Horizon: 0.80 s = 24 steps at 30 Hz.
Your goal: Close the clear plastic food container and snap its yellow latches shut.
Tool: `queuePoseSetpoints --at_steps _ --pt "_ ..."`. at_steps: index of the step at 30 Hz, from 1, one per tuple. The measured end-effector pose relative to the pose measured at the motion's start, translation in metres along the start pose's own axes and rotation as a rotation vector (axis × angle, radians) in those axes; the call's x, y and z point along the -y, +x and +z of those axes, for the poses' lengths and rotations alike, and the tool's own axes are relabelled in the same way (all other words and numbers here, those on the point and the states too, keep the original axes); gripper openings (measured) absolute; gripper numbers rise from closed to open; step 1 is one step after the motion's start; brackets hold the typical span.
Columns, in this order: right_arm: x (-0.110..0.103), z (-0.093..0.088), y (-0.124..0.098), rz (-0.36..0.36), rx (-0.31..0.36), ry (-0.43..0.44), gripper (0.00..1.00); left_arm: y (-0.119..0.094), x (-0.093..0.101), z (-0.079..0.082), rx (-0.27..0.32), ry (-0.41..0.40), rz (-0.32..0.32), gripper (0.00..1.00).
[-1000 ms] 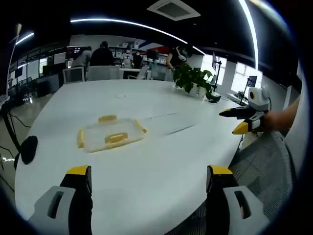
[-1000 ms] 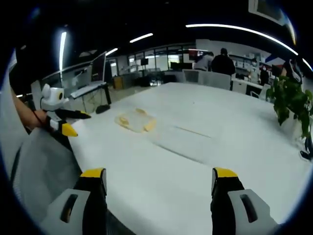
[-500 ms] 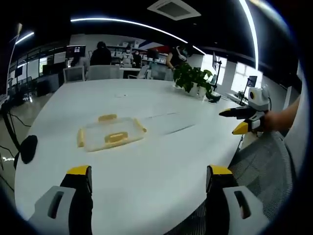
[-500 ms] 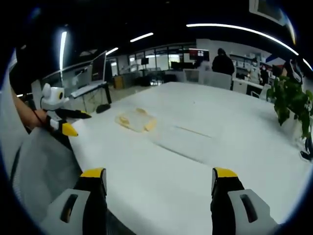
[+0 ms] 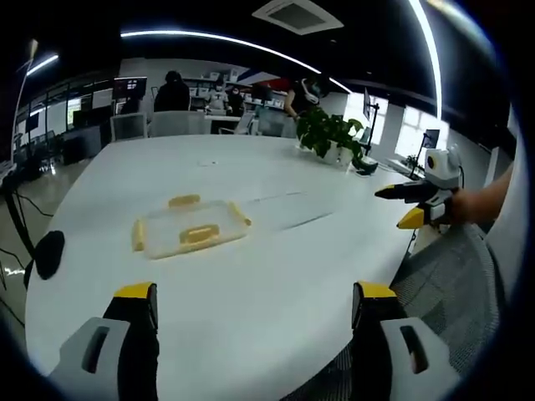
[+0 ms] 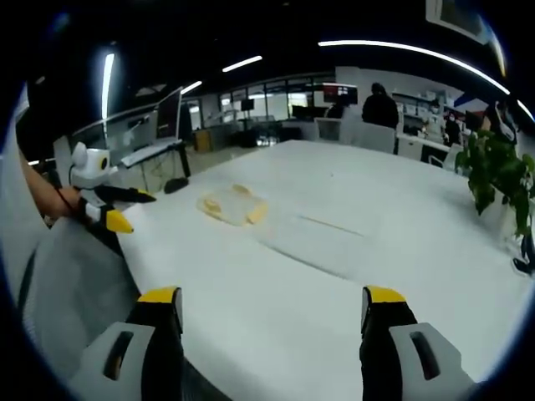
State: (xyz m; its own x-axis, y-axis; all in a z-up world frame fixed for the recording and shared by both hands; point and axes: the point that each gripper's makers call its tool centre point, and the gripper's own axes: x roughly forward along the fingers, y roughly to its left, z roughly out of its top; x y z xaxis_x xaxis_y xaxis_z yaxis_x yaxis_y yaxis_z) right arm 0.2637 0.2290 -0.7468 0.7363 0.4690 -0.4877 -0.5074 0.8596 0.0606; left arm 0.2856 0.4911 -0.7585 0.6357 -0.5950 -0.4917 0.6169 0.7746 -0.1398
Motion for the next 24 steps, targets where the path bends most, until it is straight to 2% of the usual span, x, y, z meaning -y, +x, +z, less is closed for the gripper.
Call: queuePoseSetpoints --at_steps 14,24 --pt "0.0009 0.0033 0.0011 0.0 0.007 -0.011 0.89 -0.0004 -0.003 0.0029 0.007 0.001 0.012 0.97" --pt "-0.0084 0.0037 0.0044 0.038 -0.002 -0.046 0.89 0.0003 -0.0029 0.0021 0.003 -0.002 0.007 0.97"
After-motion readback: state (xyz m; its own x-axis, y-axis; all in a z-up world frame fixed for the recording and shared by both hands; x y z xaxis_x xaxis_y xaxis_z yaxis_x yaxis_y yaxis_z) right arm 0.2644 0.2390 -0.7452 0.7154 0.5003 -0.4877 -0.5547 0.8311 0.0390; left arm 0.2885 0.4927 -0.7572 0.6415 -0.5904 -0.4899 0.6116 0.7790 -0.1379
